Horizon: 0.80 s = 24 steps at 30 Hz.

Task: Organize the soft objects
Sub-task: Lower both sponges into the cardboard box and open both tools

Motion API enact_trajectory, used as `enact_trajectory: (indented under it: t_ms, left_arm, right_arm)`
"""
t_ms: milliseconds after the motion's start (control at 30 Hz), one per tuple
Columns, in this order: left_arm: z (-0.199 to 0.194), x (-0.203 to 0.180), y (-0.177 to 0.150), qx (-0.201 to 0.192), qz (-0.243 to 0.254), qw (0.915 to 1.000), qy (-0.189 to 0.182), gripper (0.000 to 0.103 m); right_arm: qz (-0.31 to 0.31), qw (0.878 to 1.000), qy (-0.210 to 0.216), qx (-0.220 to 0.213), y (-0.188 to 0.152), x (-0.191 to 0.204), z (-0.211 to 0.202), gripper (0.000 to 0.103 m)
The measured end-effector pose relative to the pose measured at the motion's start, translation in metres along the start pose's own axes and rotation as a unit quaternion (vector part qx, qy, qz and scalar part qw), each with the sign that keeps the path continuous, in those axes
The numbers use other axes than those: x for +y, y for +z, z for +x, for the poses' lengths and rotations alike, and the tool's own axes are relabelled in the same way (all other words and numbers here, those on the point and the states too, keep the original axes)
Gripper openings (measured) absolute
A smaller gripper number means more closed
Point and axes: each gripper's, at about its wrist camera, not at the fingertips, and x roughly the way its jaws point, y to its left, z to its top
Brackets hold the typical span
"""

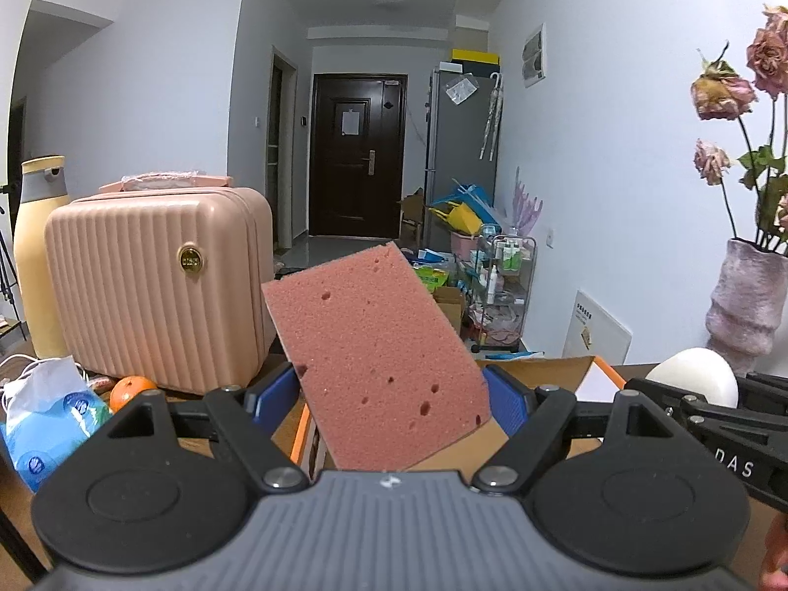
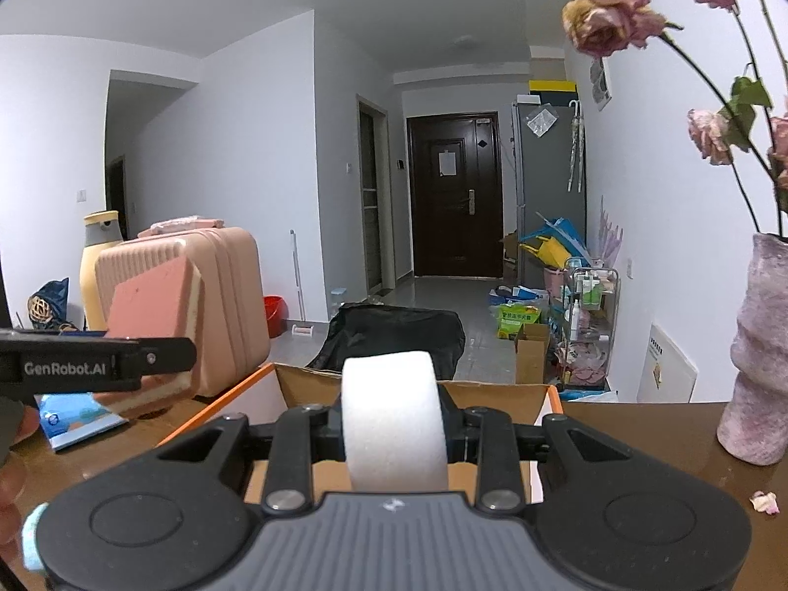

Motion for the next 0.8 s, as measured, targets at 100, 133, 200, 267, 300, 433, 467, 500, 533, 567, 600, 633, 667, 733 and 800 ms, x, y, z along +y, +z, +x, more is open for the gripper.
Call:
enact_trajectory:
  t_ms: [100,133,200,267,300,433,467,500,533,567,600,633,667,733,800]
  left_arm:
    - [0.011,0.0,0.003,0.0,0.001,1.0,0.003,0.082]
    - [0.015,0.0,0.003,0.001,0.002,1.0,0.005,0.082]
    - [0.021,0.001,0.004,0.0,0.003,1.0,0.008,0.082]
    - [0.027,0.001,0.006,0.0,0.003,0.9999,0.011,0.082]
    - [0.031,0.0,0.007,0.0,0.003,0.9999,0.012,0.082]
    - [0.044,-0.001,0.009,0.003,0.005,0.9999,0.014,0.082]
    - [0.048,-0.002,0.009,0.004,0.005,0.9999,0.016,0.082]
    - [0.051,-0.002,0.009,0.007,0.004,0.9998,0.017,0.082]
    - [0.055,-0.002,0.01,0.01,0.003,0.9998,0.017,0.082]
    - [0.059,-0.002,0.009,0.013,0.002,0.9998,0.017,0.082]
    - [0.062,-0.002,0.009,0.015,0.002,0.9997,0.018,0.082]
    - [0.065,-0.001,0.008,0.018,0.002,0.9997,0.019,0.082]
    - [0.069,-0.002,0.008,0.021,0.002,0.9996,0.02,0.082]
    - [0.076,-0.003,0.007,0.031,0.002,0.9993,0.019,0.082]
    - [0.084,-0.003,0.005,0.041,0.005,0.999,0.02,0.082]
  right_arm:
    - [-0.003,1.0,0.0,0.006,0.001,0.001,0.011,0.03]
    - [-0.005,1.0,0.0,0.008,0.001,0.001,0.015,0.03]
    - [-0.008,1.0,0.0,0.013,0.001,0.002,0.022,0.03]
    - [-0.011,1.0,0.0,0.017,0.003,0.002,0.03,0.03]
    - [-0.012,1.0,-0.001,0.019,0.002,0.004,0.034,0.03]
    - [-0.018,0.999,-0.005,0.031,0.0,0.008,0.048,0.03]
    - [-0.019,0.999,-0.006,0.034,-0.001,0.008,0.052,0.03]
    - [-0.02,0.999,-0.007,0.038,-0.002,0.01,0.055,0.03]
    - [-0.022,0.999,-0.008,0.041,-0.003,0.011,0.06,0.03]
    - [-0.023,0.999,-0.009,0.044,-0.004,0.013,0.063,0.03]
    - [-0.024,0.999,-0.01,0.048,-0.005,0.013,0.067,0.03]
    - [-0.024,0.998,-0.011,0.051,-0.006,0.014,0.071,0.03]
    - [-0.025,0.998,-0.012,0.055,-0.007,0.014,0.074,0.03]
    - [-0.026,0.998,-0.014,0.064,-0.009,0.015,0.082,0.03]
    - [-0.023,0.997,-0.015,0.071,-0.012,0.015,0.089,0.03]
